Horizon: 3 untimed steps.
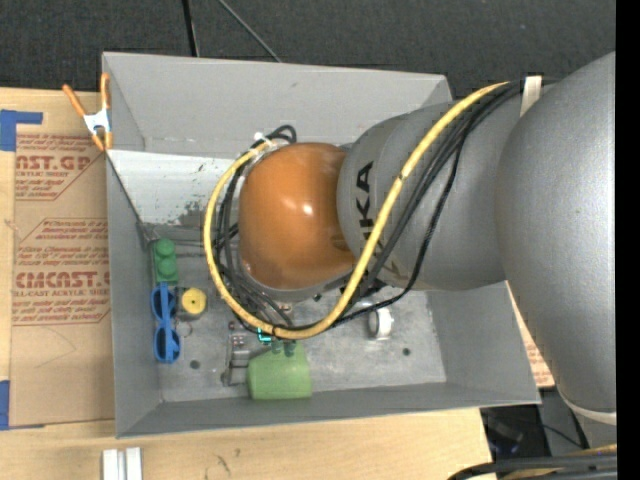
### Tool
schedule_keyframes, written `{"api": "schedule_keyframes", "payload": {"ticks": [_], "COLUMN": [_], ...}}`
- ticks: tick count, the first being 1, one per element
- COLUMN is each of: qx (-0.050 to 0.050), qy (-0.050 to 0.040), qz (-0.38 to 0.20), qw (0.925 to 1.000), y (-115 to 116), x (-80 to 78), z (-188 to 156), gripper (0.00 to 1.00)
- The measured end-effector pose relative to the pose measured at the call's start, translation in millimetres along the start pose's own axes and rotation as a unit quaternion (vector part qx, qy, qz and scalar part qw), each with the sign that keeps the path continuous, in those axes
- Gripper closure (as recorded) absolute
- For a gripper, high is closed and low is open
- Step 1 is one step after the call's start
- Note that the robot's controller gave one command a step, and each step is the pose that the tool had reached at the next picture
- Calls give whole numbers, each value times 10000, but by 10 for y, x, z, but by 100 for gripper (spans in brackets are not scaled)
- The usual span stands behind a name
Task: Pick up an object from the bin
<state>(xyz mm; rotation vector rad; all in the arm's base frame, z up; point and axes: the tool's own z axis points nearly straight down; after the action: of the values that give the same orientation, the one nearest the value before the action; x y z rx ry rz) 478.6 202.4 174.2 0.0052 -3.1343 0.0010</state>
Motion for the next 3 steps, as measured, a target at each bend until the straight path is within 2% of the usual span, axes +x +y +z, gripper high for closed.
{"api": "schedule_keyframes", "payload": {"ticks": [1, 2, 3], "qx": [-14, -28, -30], "qy": [-54, -67, -82], "qz": [463, 464, 236], "qw": [9989, 9989, 9997], "y": [394, 394, 455], "x": [-261, -272, -399], "z": [1069, 1021, -460], "gripper": [0, 100, 100]}}
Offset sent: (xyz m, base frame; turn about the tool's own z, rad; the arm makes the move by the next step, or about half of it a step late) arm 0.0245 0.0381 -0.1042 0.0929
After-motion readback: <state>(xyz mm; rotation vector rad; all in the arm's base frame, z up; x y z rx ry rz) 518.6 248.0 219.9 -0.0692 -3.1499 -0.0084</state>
